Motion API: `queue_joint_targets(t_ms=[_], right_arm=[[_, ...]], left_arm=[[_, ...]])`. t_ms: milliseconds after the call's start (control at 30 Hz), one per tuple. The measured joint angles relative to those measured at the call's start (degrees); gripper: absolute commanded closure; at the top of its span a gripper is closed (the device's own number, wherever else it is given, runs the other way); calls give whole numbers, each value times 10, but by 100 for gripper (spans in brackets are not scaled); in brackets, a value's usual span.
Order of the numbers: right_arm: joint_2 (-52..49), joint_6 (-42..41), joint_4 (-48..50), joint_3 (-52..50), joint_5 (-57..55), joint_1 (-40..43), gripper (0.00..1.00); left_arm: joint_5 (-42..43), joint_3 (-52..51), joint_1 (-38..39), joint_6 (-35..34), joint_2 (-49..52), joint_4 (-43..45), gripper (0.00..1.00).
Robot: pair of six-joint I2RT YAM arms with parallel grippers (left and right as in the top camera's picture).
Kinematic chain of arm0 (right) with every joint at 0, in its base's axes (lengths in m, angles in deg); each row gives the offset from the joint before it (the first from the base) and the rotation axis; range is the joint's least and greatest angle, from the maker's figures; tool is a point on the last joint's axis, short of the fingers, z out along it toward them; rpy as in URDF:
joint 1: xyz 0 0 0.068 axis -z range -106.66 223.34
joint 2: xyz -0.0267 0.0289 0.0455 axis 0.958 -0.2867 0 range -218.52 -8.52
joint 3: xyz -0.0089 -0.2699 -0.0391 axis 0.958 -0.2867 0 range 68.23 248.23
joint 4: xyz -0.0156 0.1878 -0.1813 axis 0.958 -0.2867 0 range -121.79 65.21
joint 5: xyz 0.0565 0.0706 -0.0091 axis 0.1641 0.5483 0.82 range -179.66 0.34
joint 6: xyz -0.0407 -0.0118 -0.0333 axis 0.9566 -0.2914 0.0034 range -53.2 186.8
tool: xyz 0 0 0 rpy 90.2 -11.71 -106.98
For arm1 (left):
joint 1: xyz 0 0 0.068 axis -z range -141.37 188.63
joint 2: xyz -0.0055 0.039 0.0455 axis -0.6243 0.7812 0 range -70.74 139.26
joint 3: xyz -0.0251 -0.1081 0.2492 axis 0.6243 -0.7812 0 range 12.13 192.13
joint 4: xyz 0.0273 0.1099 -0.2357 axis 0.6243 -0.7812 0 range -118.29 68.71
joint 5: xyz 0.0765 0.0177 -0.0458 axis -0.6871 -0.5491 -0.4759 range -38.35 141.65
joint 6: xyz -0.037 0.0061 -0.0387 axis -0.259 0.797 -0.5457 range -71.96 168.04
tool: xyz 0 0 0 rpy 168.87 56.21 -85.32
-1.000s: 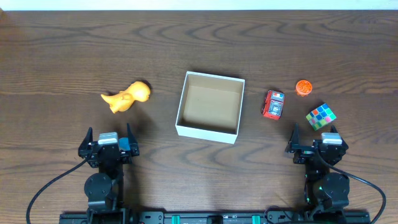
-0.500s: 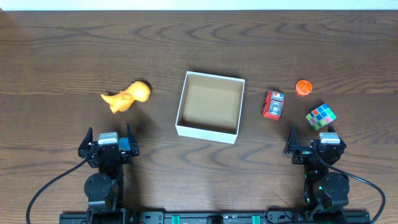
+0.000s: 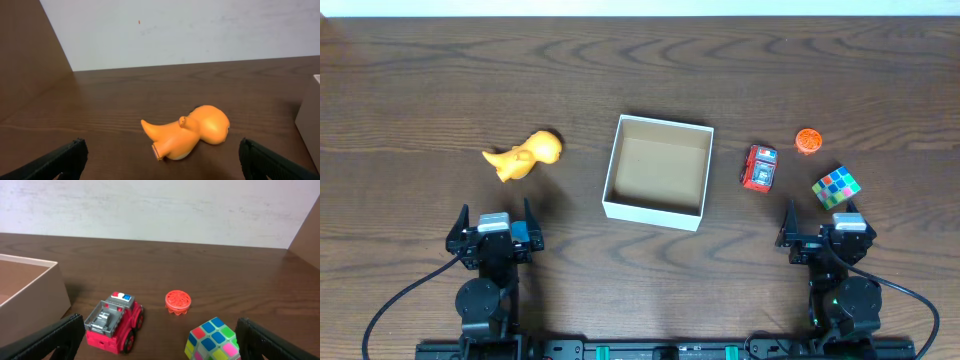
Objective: Pack container
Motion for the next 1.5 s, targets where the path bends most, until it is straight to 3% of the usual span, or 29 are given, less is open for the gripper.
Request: queue_joint_targets(t_ms=[633, 867, 1100, 1500], right_arm=[[0, -2, -1, 0, 7, 0, 1], [-54, -62, -41, 36, 33, 0, 1], [-246, -70, -118, 241, 46, 0, 1], [-686, -70, -529, 695, 62, 0, 1]], left_arm=[[0, 0, 0, 0, 0, 1, 2], [8, 19, 0, -105, 5, -30, 2], [17, 201, 0, -145, 144, -147, 2], [26, 617, 0, -151, 549, -495, 2]])
